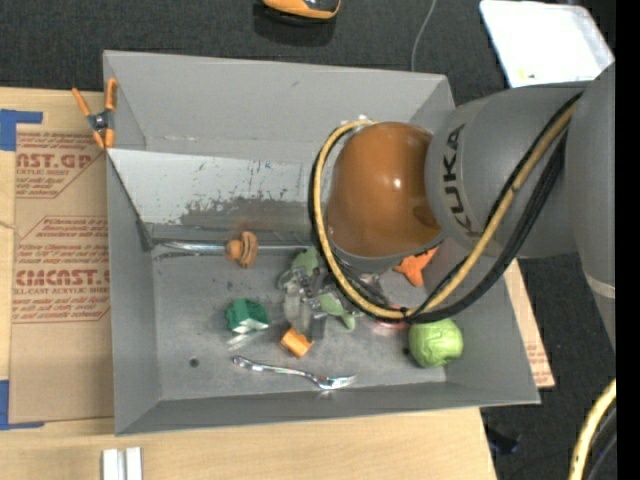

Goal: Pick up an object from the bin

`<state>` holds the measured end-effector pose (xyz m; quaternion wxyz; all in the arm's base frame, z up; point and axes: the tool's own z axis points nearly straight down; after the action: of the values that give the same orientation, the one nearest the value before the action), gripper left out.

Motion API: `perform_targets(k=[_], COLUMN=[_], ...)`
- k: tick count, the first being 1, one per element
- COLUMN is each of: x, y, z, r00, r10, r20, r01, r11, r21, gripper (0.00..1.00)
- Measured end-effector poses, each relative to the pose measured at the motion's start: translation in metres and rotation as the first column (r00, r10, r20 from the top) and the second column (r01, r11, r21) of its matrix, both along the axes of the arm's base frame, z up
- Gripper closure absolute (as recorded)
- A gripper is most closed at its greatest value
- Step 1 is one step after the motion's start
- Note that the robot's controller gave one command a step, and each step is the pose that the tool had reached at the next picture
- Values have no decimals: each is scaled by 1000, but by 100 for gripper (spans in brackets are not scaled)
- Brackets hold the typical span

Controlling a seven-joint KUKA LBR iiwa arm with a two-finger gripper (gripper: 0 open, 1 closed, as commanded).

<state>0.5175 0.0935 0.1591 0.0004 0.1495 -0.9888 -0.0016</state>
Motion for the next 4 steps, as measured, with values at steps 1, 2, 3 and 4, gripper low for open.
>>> perform_targets(k=[1, 2, 3, 4], x=[-6, -28, -29, -37], y=[7, 30, 72, 63], z=[-12, -23, -71, -69], r00=[955, 998, 987, 975], r10=[-297, 61, 160, 223], r20=[-1, 1, 0, 5], r01=[297, -61, -160, -223], r11=[955, 998, 987, 975], r21=[-1, 0, 0, -1], gripper=[100, 100, 100, 100])
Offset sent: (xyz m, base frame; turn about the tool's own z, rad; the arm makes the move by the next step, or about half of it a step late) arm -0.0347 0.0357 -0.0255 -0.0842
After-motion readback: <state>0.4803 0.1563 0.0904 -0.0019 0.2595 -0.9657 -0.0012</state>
